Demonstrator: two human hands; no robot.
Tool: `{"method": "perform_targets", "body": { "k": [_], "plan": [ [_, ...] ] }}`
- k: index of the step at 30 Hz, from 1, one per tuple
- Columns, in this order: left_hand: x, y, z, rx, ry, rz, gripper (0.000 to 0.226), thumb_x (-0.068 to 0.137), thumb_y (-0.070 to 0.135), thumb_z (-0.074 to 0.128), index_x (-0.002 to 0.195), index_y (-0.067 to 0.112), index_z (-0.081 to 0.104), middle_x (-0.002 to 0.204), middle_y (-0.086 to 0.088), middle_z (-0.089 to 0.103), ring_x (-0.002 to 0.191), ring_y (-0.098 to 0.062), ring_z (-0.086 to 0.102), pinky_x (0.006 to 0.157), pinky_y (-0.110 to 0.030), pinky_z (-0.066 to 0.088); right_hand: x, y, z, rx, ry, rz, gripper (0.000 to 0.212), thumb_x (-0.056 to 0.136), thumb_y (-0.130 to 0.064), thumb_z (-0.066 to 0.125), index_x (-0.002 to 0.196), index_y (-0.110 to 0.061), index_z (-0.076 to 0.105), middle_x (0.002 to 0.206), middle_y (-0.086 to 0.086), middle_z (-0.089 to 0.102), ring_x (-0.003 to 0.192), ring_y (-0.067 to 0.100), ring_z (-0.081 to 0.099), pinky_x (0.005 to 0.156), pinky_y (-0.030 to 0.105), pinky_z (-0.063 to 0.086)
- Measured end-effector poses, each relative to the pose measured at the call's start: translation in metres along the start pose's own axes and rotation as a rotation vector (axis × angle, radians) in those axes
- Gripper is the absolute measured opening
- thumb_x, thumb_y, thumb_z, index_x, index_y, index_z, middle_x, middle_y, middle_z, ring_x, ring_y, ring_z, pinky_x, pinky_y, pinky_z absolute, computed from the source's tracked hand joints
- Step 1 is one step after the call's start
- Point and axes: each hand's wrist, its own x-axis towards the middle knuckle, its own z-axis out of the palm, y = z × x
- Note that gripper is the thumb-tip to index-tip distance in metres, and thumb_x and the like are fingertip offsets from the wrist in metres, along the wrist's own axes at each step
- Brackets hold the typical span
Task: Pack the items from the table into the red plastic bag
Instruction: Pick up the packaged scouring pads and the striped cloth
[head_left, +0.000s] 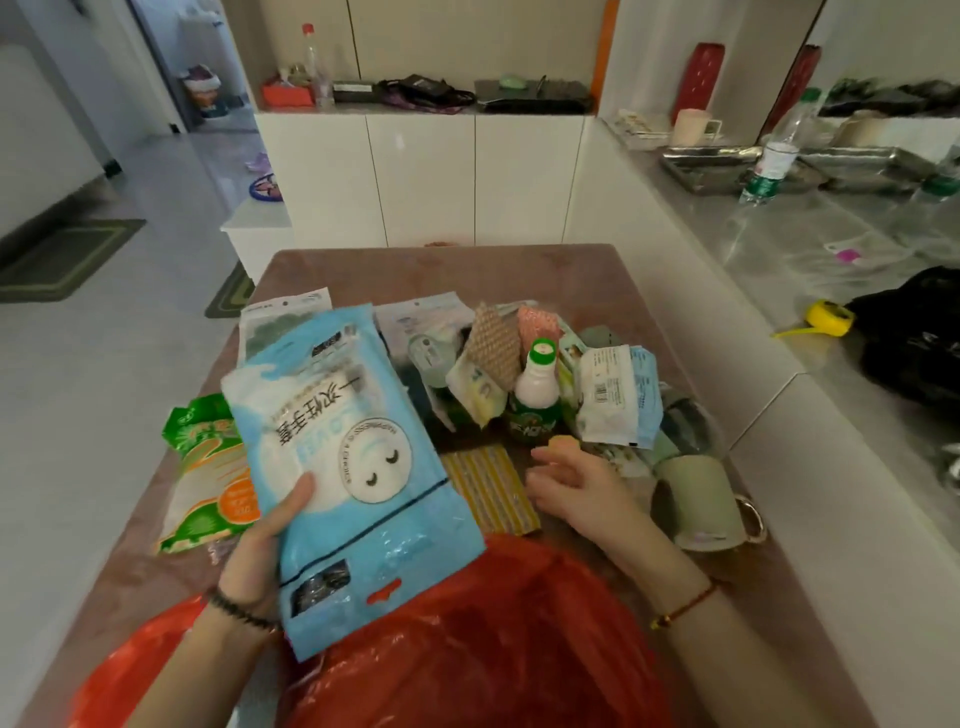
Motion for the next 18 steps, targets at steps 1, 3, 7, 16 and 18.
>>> {"method": "perform_targets", "body": {
  "k": [1, 3, 7, 16, 18],
  "plan": [
    [-0.009, 0.003, -0.01, 0.006, 0.049, 0.008, 0.036, 0.093, 0.022, 0.039, 0.088, 0.022, 0.075, 0.083, -0.005, 0.076, 0.07, -0.024, 0.073, 0.054, -0.042, 0.059, 0.011, 0.003, 0.008, -0.127, 0.019, 0.013, 0.04, 0.086, -0.018, 0.06, 0.125, -0.012, 0.051, 0.121, 0.005, 0.056, 0.112, 0.02, 0.057, 0.092, 0.028, 0.047],
    [-0.024, 0.005, -0.029, 0.007, 0.085, -0.02, 0.027, 0.092, 0.024, 0.041, 0.104, 0.018, 0.064, 0.082, -0.007, 0.076, 0.068, -0.025, 0.073, 0.053, -0.042, 0.058, 0.038, 0.014, 0.025, -0.344, 0.031, 0.017, 0.051, 0.085, -0.017, 0.061, 0.131, -0.004, 0.044, 0.123, 0.009, 0.053, 0.118, 0.025, 0.052, 0.093, 0.029, 0.044],
    [-0.046, 0.008, -0.048, -0.01, 0.142, -0.081, 0.025, 0.091, 0.026, 0.042, 0.104, 0.012, 0.058, 0.077, -0.014, 0.075, 0.063, -0.03, 0.072, 0.049, -0.043, 0.057, 0.08, 0.037, 0.063, -0.587, 0.019, 0.107, 0.065, 0.081, -0.032, 0.065, 0.131, -0.001, 0.039, 0.133, 0.018, 0.048, 0.124, 0.033, 0.046, 0.102, 0.039, 0.041],
    [-0.054, 0.022, -0.068, 0.108, 0.278, -0.072, 0.052, 0.063, 0.026, 0.069, 0.112, 0.01, 0.06, 0.104, -0.02, 0.07, 0.087, -0.035, 0.07, 0.074, -0.054, 0.056, 0.07, 0.031, 0.058, -0.467, 0.236, 0.105, 0.044, 0.073, -0.032, 0.074, 0.104, -0.003, 0.061, 0.105, 0.014, 0.067, 0.094, 0.027, 0.062, 0.08, 0.037, 0.052],
    [-0.051, 0.023, -0.067, 0.148, 0.304, -0.06, 0.062, 0.06, 0.027, 0.073, 0.117, 0.008, 0.058, 0.111, -0.021, 0.067, 0.098, -0.037, 0.066, 0.082, -0.056, 0.053, 0.048, 0.009, 0.051, -0.268, 0.344, -0.062, 0.027, 0.08, -0.027, 0.068, 0.094, -0.004, 0.063, 0.093, 0.014, 0.068, 0.088, 0.028, 0.064, 0.072, 0.034, 0.051]
  ]
}}
